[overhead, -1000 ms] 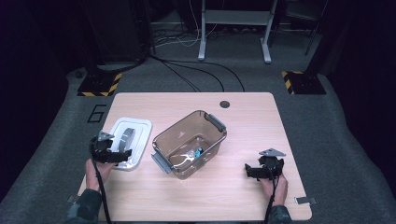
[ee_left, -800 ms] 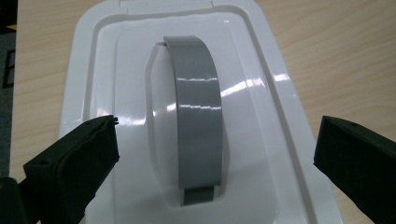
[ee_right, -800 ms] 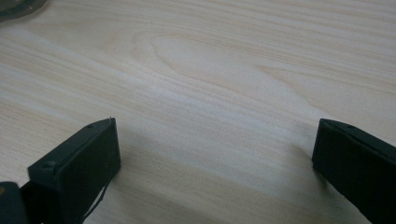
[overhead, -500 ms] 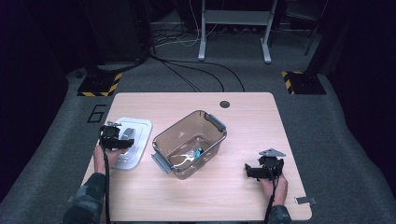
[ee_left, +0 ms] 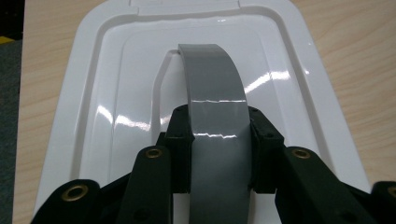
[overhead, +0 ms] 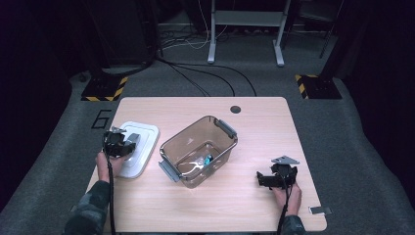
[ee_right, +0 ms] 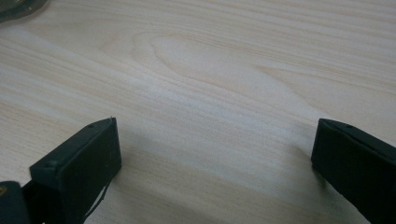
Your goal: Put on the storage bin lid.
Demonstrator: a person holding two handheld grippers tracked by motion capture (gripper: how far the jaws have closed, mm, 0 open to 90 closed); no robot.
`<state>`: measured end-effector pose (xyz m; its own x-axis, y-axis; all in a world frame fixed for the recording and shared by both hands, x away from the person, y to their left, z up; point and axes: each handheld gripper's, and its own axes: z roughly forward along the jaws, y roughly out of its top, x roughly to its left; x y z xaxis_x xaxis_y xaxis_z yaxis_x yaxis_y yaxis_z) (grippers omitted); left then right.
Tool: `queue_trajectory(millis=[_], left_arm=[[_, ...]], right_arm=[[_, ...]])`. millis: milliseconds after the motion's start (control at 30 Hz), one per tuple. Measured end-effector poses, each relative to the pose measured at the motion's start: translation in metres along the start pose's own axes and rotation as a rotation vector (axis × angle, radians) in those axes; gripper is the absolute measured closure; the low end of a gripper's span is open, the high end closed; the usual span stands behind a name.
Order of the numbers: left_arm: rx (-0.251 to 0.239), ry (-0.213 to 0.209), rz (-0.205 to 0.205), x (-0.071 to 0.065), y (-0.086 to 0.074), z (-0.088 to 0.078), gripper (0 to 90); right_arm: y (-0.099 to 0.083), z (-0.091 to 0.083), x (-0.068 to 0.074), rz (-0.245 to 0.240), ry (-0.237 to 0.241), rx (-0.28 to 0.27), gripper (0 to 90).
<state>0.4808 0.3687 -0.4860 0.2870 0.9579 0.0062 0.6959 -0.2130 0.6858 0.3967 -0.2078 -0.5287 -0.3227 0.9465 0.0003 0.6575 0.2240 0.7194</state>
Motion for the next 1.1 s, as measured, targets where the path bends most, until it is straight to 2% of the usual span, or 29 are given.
queue_trajectory(millis=[267,433,633,733,767,800,867,1033,1100], left_arm=[[0.003,-0.025,0.049,0.002,0.012,-0.019,67.2],[-0.002,-0.040,0.051,0.001,0.021,-0.024,67.2],[-0.004,-0.055,0.089,-0.002,0.039,-0.032,67.3],[-0.013,-0.063,0.100,-0.002,0.056,-0.042,67.3],[-0.013,-0.063,0.100,-0.002,0.056,-0.042,67.3],[-0.029,-0.067,0.107,-0.005,0.061,-0.049,67.3],[-0.021,-0.072,0.120,-0.007,0.067,-0.053,67.3],[-0.035,-0.078,0.129,-0.012,0.077,-0.061,67.3],[-0.029,-0.076,0.155,-0.016,0.084,-0.067,67.3]], right_arm=[[0.000,0.000,0.000,0.000,0.000,0.000,0.9],[0.000,0.000,0.000,0.000,0.001,-0.001,0.8],[0.000,0.000,0.000,0.001,-0.001,-0.001,0.8],[0.000,0.000,0.000,0.001,-0.001,-0.001,0.8],[0.000,0.000,0.000,-0.003,0.000,-0.001,0.8],[0.000,0.000,0.000,0.001,-0.001,-0.001,0.8],[0.000,0.000,0.000,0.000,0.000,0.001,0.8],[0.000,0.000,0.000,-0.001,0.000,0.001,0.8],[0.000,0.000,0.000,-0.001,0.000,0.000,0.8]])
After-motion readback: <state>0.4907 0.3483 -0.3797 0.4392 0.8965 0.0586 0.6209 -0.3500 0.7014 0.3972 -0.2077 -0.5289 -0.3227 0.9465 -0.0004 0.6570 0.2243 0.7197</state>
